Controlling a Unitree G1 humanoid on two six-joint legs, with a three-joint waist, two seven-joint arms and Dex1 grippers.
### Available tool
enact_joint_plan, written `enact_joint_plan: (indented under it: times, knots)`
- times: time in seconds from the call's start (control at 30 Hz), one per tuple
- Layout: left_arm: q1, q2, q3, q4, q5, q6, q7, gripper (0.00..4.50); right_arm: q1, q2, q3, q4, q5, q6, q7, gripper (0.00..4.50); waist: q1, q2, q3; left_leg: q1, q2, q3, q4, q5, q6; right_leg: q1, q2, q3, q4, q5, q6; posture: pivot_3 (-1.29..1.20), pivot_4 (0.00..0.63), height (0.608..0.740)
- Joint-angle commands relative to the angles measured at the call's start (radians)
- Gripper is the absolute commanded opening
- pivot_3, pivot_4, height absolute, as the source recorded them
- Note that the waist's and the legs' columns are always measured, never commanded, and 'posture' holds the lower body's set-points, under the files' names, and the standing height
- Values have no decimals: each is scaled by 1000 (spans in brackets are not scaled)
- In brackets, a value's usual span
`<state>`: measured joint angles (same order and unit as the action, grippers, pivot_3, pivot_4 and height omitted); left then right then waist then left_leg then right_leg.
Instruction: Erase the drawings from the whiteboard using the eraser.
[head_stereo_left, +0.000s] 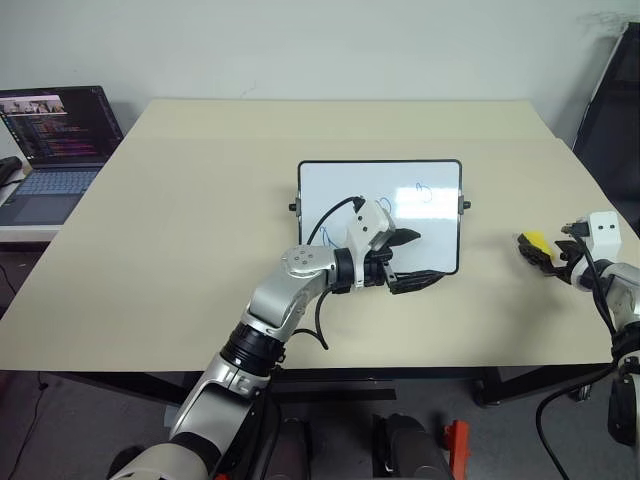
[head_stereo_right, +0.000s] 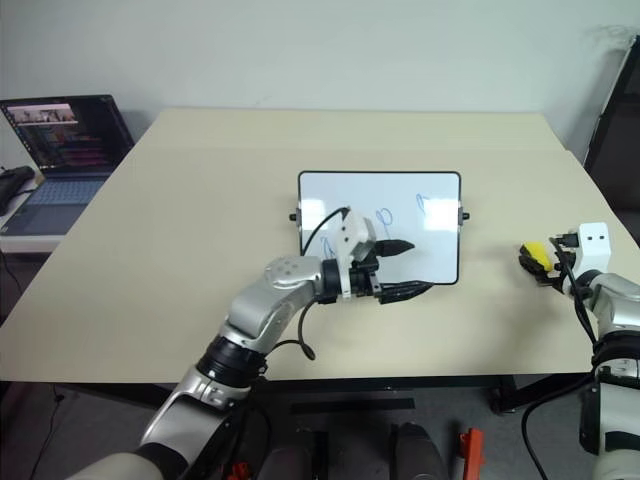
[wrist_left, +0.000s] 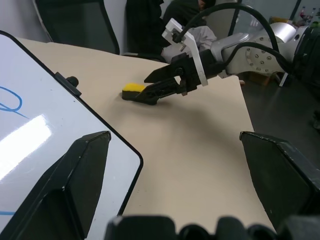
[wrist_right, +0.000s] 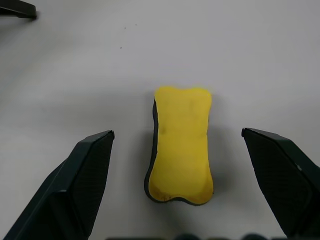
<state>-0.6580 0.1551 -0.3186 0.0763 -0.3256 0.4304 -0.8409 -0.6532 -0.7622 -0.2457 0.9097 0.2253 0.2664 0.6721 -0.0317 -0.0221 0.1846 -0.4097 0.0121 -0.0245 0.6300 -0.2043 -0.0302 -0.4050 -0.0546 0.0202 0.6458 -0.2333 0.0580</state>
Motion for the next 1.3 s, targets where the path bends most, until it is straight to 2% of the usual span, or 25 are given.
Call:
enact_joint_plan:
  times: [0.03, 0.07, 0.17, 0.4, 0.43, 0.7, 0.87, 0.97, 1.3]
  knots:
    - [4, 2, 0, -57, 6, -9, -9, 4500, -11, -3, -38, 6, 18, -24, -9, 4482, 0, 0, 0, 0, 0, 0, 0, 0, 0, 0, 0, 0, 0, 0, 0, 0, 150, 740]
    - [6, 2, 0, -59, 6, -8, -9, 4500, -11, -2, -40, 11, 17, -27, -11, 4482, -1, 0, 0, 0, 0, 0, 0, 0, 0, 0, 0, 0, 0, 0, 0, 0, 150, 740]
    - [13, 6, -1, -71, 8, -1, -12, 4500, -5, 5, -48, 31, 20, -33, -17, 3858, -1, 0, 0, 0, 0, 0, 0, 0, 0, 0, 0, 0, 0, 0, 0, 0, 150, 740]
    - [18, 9, -1, -84, 11, 10, -16, 4500, -5, 9, -53, 40, 16, -38, -19, 1400, -1, 0, 0, 0, 0, 0, 0, 0, 0, 0, 0, 0, 0, 0, 0, 0, 150, 740]
    - [18, 9, -2, -85, 11, 11, -17, 4500, -5, 9, -53, 40, 15, -38, -19, 1157, -1, 0, 0, 0, 0, 0, 0, 0, 0, 0, 0, 0, 0, 0, 0, 0, 150, 740]
    - [20, 5, -1, -87, 15, 15, -19, 4500, -6, 4, -52, 28, 14, -35, -17, 1108, -1, 0, 0, 0, 0, 0, 0, 0, 0, 0, 0, 0, 0, 0, 0, 0, 150, 740]
    - [17, 22, 20, -87, 17, 10, -19, 4500, -3, -17, -71, -47, 36, -11, -6, 1102, -1, 0, 0, 0, 0, 0, 0, 0, 0, 0, 0, 0, 0, 0, 0, 0, 150, 740]
    - [24, 61, 47, -111, 8, 17, -23, 4500, 18, -30, -88, -131, 55, 23, -5, 1102, -1, 0, 0, 0, 0, 0, 0, 0, 0, 0, 0, 0, 0, 0, 0, 0, 150, 740]
    - [151, 295, 209, -251, -11, -37, -52, 4500, 117, -22, -142, -575, 183, 230, 7, 1102, 0, 1, 0, 0, 0, 0, 0, 0, 0, 0, 0, 0, 1, -2, 3, 0, 150, 740]
